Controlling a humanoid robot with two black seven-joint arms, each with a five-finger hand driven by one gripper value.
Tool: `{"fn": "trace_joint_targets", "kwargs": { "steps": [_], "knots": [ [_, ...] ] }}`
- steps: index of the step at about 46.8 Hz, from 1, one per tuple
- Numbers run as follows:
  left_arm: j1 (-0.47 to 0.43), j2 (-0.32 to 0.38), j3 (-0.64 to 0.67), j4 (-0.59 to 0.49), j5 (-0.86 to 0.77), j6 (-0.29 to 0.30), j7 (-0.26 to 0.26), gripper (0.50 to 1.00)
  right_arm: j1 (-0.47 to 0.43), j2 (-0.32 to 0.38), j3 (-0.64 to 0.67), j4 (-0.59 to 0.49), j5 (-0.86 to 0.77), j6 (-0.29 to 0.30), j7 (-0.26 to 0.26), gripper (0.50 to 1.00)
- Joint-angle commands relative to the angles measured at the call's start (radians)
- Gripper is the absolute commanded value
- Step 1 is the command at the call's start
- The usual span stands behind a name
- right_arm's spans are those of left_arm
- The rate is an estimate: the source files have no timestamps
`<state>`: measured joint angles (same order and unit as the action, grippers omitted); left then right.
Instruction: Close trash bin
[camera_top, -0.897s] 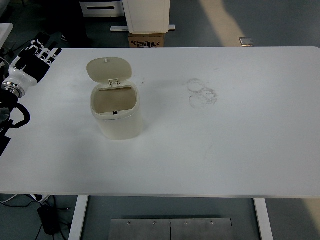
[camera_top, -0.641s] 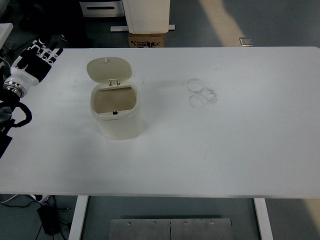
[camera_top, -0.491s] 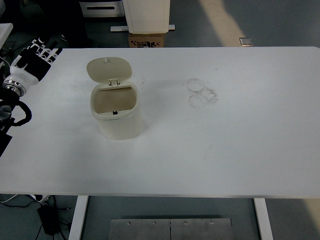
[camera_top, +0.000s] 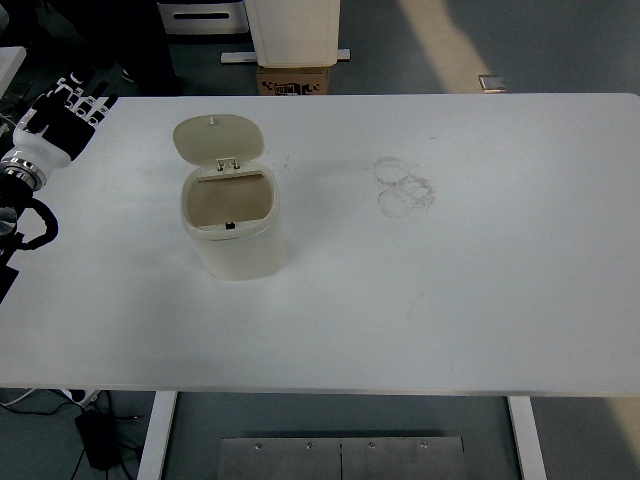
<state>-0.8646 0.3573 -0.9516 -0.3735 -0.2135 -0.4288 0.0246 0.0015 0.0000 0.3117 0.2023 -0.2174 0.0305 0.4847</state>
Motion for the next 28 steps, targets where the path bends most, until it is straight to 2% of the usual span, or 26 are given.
{"fn": "trace_joint_targets", "kwargs": {
  "steps": [1,28],
  "knots": [
    [0.001,0.003,-0.004,0.001,0.002,-0.001,0.0,1.0,-0.002,0.0,0.0,0.0,0.0,0.0,0.0,0.991],
    [-0.002,0.014,-0.004,-0.001,0.0,0.001,-0.003,1.0,0.0,0.0,0.0,0.0,0.0,0.0,0.0,0.991]
  ]
}}
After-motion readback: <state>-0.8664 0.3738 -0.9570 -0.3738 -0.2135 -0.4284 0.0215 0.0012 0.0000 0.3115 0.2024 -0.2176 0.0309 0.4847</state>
